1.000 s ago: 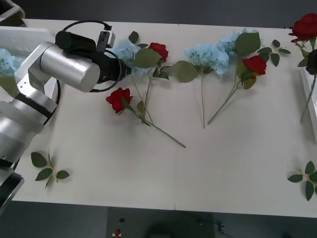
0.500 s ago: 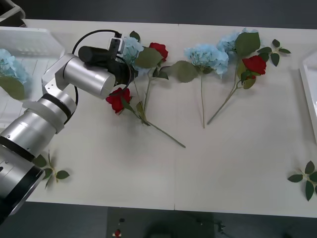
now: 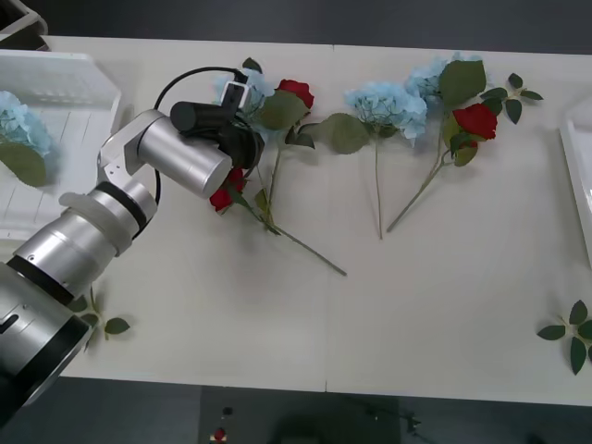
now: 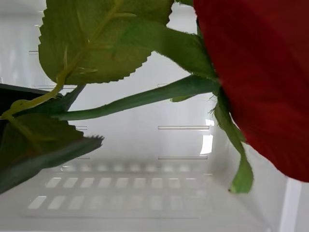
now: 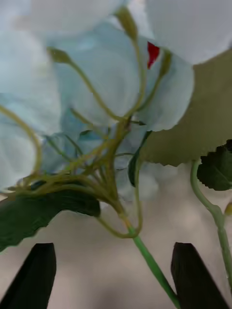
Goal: Put the red flowers into the right box and the blue flowers into the left box
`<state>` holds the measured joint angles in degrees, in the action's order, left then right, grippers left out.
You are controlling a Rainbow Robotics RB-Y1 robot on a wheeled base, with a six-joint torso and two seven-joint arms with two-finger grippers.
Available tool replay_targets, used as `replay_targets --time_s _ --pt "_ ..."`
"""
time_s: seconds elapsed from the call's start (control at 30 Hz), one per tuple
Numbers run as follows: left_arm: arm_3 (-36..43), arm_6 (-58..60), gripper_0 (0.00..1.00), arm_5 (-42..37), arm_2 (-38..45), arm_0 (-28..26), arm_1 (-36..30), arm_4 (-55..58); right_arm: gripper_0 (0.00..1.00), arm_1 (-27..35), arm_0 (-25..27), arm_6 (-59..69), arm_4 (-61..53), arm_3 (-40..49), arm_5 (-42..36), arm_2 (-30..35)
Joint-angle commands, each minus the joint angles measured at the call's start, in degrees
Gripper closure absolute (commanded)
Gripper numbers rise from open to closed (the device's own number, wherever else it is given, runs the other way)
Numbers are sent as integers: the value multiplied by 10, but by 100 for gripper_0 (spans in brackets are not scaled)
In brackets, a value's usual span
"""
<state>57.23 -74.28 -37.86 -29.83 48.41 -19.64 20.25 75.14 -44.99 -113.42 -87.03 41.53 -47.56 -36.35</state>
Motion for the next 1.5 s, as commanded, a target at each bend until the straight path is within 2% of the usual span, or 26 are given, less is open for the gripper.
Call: replay_targets --time_s 0.03,0.07,0.1,0.13,0.33,0.47,0.67,0.83,1.03,1.17,1.37,1.5 --pt "-8 29 99 7 5 21 18 -20 39 11 -13 -16 -13 -5 7 -1" --pt "-9 29 100 7 5 22 19 -21 24 11 -13 -15 -15 -6 7 -1" --pt "-11 30 100 7 3 22 19 -24 2 11 -13 -19 -21 -7 7 -1" --pt "-12 30 100 7 0 22 18 -26 0 9 -13 -19 -26 -7 7 -1" --pt "-8 32 100 7 -1 21 7 -29 0 3 -13 -22 -82 -11 -17 -2" --pt "29 33 100 4 -1 21 -26 -28 0 -5 -13 -15 -123 0 -50 -1" --pt "148 36 100 -77 18 20 -114 32 0 -21 -13 89 -145 53 -82 -1" --pt "251 37 100 -165 95 4 -182 109 0 -36 -13 235 -127 124 -79 -2" --pt "381 36 100 -228 218 -78 -238 189 0 -60 -13 383 -59 203 -47 -1" --pt "452 32 100 -249 277 -140 -254 202 0 -76 -13 449 -7 232 -32 -1" --pt "535 27 100 -249 316 -219 -270 203 0 -105 -15 522 81 252 -26 -2" --pt "547 31 100 -249 314 -236 -263 206 0 -126 -20 561 131 253 -26 -2"
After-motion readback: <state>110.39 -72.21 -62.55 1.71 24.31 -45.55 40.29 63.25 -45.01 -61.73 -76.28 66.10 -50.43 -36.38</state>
